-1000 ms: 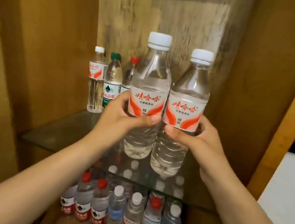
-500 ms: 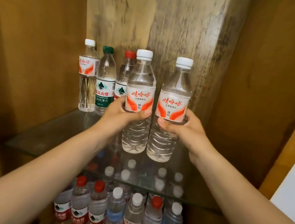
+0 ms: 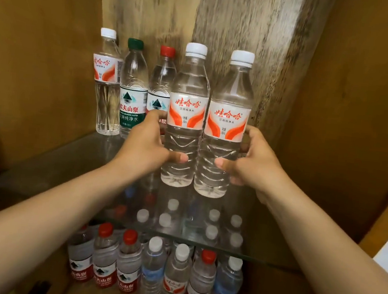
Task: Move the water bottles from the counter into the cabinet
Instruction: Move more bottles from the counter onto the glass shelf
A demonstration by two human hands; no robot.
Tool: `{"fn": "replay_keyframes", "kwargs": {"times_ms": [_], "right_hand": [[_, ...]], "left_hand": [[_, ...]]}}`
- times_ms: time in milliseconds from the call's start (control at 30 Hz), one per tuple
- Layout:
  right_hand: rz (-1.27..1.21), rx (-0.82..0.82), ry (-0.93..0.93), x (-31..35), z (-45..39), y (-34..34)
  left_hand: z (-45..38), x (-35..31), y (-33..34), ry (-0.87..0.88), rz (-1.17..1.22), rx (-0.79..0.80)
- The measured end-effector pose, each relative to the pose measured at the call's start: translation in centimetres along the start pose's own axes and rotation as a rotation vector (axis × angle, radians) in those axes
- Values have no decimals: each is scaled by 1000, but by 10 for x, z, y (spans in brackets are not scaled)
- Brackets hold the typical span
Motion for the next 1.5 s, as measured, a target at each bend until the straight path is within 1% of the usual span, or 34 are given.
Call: {"fn": "replay_keyframes", "kwargs": {"times_ms": [300,533,667,800,900,1033,1133,1300,1433,1500], "right_hand": [[-11,-77,52,-3,-41,10],[-6,-114,68,-7,-66,14],[-27,-126,69,-10,-77,16],[-32,-145,70,-12,-89,19],[-21,-157,75,-13,-97,19],[-24,-175,75,-16,-106,18],[-2,-182,56,-16,-111,19],[-5,-174,49,-18,-118,20],[-30,-156,51,-22,-124,21],[-34,-143,47,-24,-126,23]], "left_hand": [[-44,27,10,-62,38,-62],[-57,39,11,-56,-10,-115],[-68,43,13,-76,-68,-129],[-73,38,14,-51,-156,-150],[-73,27,16,2,-294,-150],[-77,8,20,64,-603,-100],[-85,5,21,23,-716,-40],[-94,9,24,-49,-721,11],[-95,20,31,-103,-628,45],[-90,28,36,-101,-590,72]]}}
Point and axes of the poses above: each hand's wrist, its own z-axis away from the middle knuckle, its own y-axis out of the palm, x = y × z, the point moved 9 cm from there along -z, towards the middle knuckle, and after that the axes turned 4 degrees about y, right-handed, at the moved point
